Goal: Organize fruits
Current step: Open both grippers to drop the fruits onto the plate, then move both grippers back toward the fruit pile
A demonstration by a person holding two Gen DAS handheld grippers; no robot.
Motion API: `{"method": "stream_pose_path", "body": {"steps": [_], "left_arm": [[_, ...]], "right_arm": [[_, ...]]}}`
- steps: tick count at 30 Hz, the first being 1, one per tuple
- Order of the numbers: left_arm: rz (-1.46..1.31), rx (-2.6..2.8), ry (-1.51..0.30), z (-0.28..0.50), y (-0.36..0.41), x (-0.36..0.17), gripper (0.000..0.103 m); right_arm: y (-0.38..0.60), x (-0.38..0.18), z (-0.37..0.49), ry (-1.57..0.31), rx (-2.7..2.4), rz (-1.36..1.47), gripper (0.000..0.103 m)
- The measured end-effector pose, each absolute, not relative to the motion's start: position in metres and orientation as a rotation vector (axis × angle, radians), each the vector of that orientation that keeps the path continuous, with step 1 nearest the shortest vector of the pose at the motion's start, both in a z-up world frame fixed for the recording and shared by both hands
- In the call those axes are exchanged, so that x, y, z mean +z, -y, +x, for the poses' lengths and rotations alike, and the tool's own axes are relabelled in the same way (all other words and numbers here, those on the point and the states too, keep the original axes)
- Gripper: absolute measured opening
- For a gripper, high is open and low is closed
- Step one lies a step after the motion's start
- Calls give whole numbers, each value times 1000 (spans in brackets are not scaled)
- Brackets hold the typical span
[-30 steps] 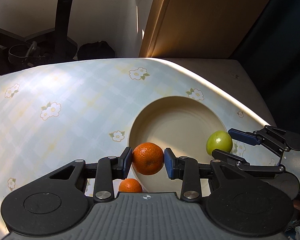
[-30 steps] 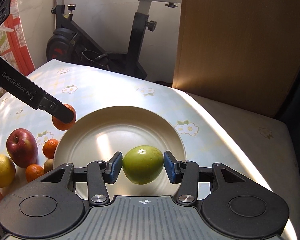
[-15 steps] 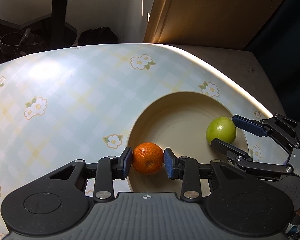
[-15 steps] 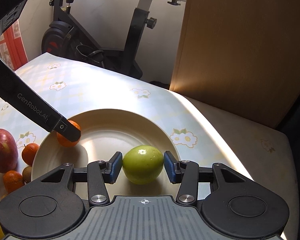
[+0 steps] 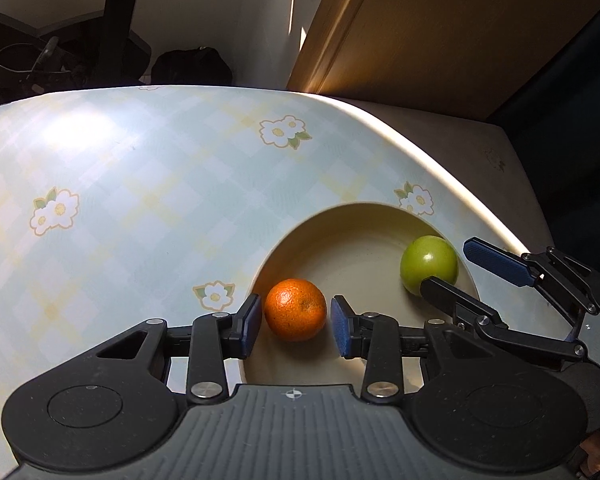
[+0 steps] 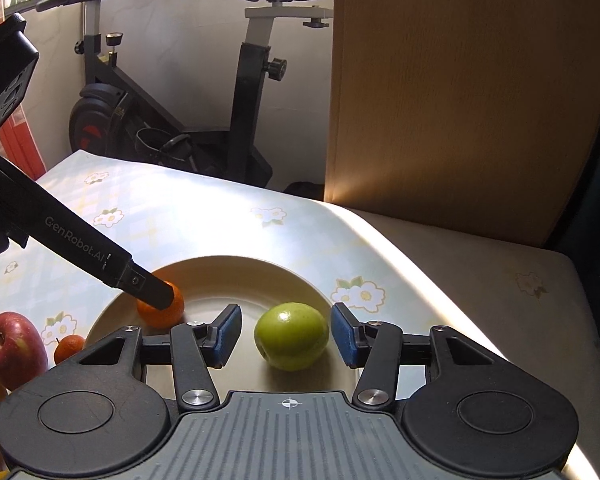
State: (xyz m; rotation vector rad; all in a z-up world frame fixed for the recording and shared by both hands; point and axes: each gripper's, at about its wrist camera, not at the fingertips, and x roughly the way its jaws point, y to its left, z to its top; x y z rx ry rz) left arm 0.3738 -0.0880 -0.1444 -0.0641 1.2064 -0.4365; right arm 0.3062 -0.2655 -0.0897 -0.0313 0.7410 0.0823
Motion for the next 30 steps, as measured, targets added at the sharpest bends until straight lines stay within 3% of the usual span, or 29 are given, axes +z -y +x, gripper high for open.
{"method": "stream_pose_path", "body": {"steps": [6, 10, 18, 30], "left_arm": [[-91, -438, -1128, 352, 72, -114, 42], [-108, -433, -1063, 325, 53, -93, 51], [-69, -415, -955, 279, 17, -58, 51], [-41, -371, -893, 213, -32, -59, 51]], "right_arm": [[261, -75, 277, -694, 47, 19, 46], [252, -73, 251, -667, 29, 52, 46], [232, -74, 205, -626, 12, 174, 46], [194, -84, 174, -671, 50, 169, 46]]}}
